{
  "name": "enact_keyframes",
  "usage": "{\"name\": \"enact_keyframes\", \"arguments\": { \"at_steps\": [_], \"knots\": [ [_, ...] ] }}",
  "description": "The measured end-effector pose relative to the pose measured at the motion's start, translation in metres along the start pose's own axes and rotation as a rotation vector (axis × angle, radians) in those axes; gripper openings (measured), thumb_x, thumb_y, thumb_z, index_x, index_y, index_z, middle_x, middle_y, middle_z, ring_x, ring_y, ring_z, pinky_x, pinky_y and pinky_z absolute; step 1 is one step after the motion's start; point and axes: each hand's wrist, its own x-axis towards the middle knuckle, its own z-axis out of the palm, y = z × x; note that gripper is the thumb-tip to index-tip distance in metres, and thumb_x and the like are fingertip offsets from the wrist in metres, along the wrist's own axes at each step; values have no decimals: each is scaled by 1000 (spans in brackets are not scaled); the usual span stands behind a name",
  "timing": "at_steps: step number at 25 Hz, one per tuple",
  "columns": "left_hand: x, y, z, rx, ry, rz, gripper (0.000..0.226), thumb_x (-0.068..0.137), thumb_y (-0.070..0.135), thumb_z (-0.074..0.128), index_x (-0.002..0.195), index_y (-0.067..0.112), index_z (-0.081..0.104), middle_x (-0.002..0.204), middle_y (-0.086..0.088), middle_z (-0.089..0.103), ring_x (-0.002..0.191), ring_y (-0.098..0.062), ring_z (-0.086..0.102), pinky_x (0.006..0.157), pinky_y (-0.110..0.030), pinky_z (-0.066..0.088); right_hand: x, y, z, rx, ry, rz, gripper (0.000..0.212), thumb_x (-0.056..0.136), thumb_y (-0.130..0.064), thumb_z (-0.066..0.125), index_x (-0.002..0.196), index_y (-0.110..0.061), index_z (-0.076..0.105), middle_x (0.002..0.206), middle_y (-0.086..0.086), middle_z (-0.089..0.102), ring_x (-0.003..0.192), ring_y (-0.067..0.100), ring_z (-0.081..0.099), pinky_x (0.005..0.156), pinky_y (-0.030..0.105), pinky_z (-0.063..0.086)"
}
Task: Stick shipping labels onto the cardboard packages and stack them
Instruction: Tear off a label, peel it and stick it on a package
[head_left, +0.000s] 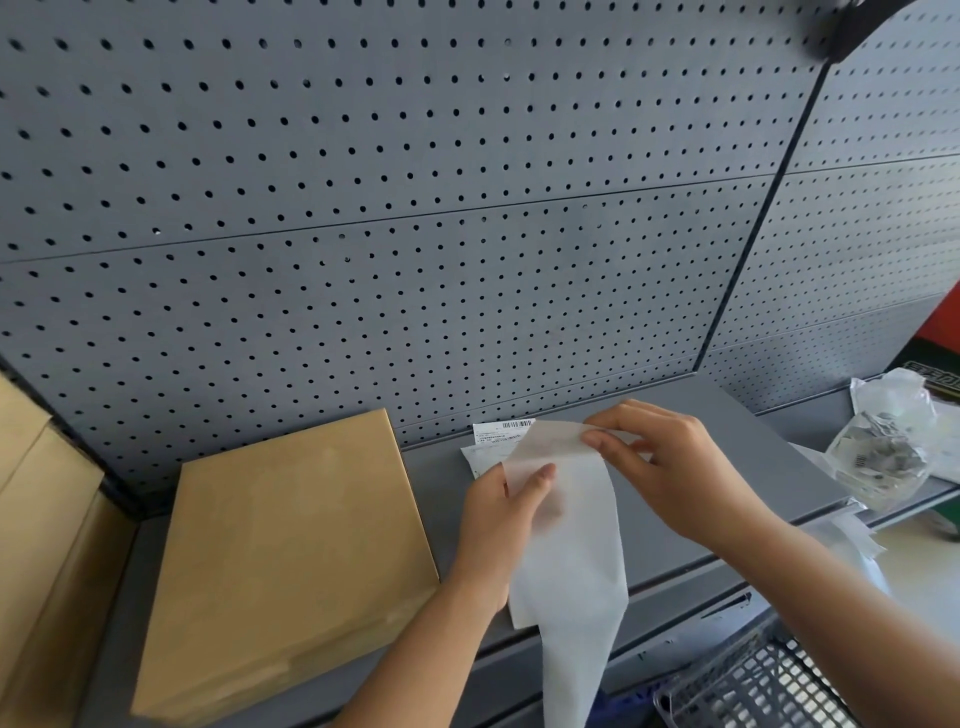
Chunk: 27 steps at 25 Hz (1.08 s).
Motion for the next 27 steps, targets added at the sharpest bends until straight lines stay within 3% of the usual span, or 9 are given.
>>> {"name": "enact_keyframes", "arguments": {
  "at_steps": [6, 10, 13, 16, 19, 21, 24, 27],
  "knots": [
    [-1, -17, 1, 119, 24, -50, 12, 95, 12, 70, 105, 7, 71, 97, -9, 80, 77, -12, 77, 60, -18, 57, 3, -2, -4, -7, 41, -6, 14, 92, -37, 63, 94, -28, 74, 94, -24, 68, 85, 13, 66, 80, 39, 58],
    [1, -30, 1, 252, 22, -55, 12, 93, 12, 69, 104, 15, 72, 98, 1, 80, 90, -14, 76, 80, -31, 59, 10, -5, -8, 5, 69, -30, 12, 92, -38, 62, 94, -32, 73, 97, -26, 68, 86, 17, 67, 81, 42, 57],
    [1, -34, -1, 296, 21, -90, 14, 92, 11, 67, 102, 16, 74, 98, 3, 79, 91, -16, 75, 79, -31, 58, 14, -6, -10, 13, 82, -39, 11, 92, -41, 62, 93, -36, 71, 97, -25, 69, 86, 21, 67, 80, 44, 57],
    [-1, -35, -3, 259, 15, -142, 16, 89, 9, 67, 103, 14, 74, 97, 2, 80, 88, -16, 75, 69, -23, 57, 17, -8, -11, 13, 89, -39, 8, 93, -34, 65, 93, -34, 73, 95, -24, 70, 87, 19, 67, 82, 42, 57],
    [-7, -23, -4, 64, -53, -148, 24, 88, 6, 73, 111, 14, 73, 100, 1, 81, 92, -17, 77, 75, -26, 60, 17, -10, -11, 16, 84, -45, 9, 94, -29, 66, 95, -28, 74, 95, -25, 69, 88, 14, 67, 84, 40, 57],
    [-7, -13, -4, -36, -66, -120, 24, 89, 16, 77, 113, 16, 72, 102, 2, 81, 94, -17, 77, 81, -30, 61, 17, -9, -9, 9, 73, -44, 10, 93, -34, 63, 95, -31, 73, 95, -25, 69, 88, 15, 67, 84, 40, 57],
    [-2, -7, -4, -4, -11, -56, 22, 92, 33, 75, 108, 18, 76, 101, 7, 81, 94, -11, 76, 80, -24, 58, 15, -8, -8, 12, 68, -54, 11, 93, -34, 63, 96, -30, 73, 96, -25, 68, 87, 16, 67, 83, 39, 58],
    [7, -13, -3, 10, 104, -76, 20, 96, 31, 71, 100, 13, 78, 95, 2, 81, 86, -12, 74, 77, -27, 55, 14, -9, -8, 7, 78, -71, 10, 93, -29, 65, 96, -26, 75, 95, -26, 68, 87, 14, 66, 82, 36, 57]
  ]
}}
